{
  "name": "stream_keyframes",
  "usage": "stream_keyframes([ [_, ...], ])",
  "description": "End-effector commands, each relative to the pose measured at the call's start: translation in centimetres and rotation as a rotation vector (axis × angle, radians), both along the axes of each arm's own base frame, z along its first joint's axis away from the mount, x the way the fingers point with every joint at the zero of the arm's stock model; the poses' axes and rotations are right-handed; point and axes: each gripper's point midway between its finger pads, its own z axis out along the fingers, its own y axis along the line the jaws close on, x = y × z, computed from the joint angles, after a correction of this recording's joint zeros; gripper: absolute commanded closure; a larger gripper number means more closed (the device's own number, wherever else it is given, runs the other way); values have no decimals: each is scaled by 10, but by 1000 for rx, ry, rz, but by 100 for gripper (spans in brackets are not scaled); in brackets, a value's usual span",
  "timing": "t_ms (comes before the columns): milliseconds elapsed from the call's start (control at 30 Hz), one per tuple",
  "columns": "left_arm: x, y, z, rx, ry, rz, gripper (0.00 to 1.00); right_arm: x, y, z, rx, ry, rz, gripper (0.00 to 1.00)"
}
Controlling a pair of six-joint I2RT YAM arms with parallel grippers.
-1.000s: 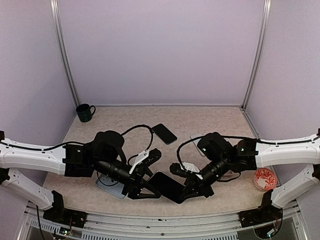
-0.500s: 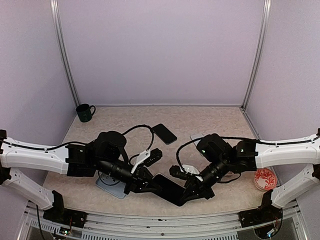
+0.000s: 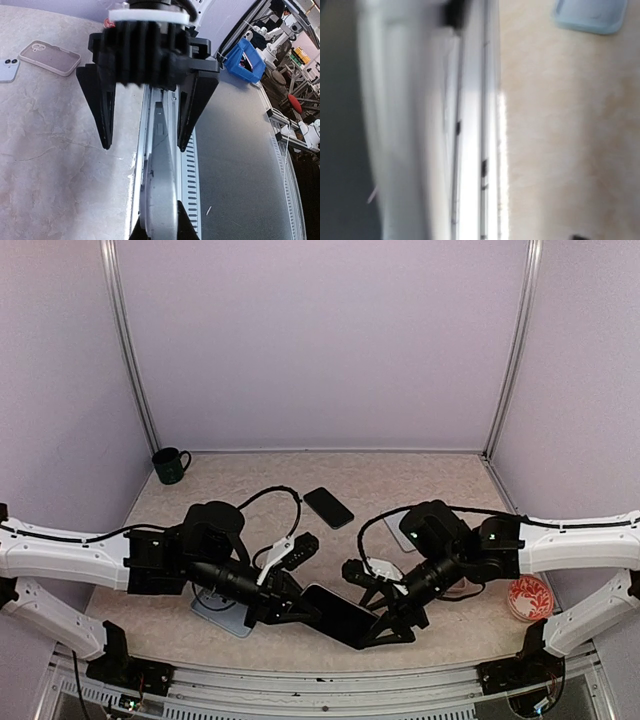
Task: Put the phone into the phone case
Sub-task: Pass from the right arm to the left, then pass from the left arm to the right
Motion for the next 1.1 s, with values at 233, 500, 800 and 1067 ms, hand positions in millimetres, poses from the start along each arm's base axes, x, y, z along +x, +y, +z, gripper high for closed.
stream_keyframes([
  [233, 32, 19, 71, -289, -158, 189, 100, 50, -4, 111, 363, -215, -239, 1],
  [500, 41, 47, 91, -440, -179, 309, 100, 75, -11, 165, 620, -247, -449, 1],
  [800, 47, 58, 102, -546, -172, 379, 100, 87, -18, 167, 711, -182, -568, 1],
  [1067, 47, 46, 97, -557, -136, 352, 100, 73, 6, 141, 678, -65, -444, 1],
])
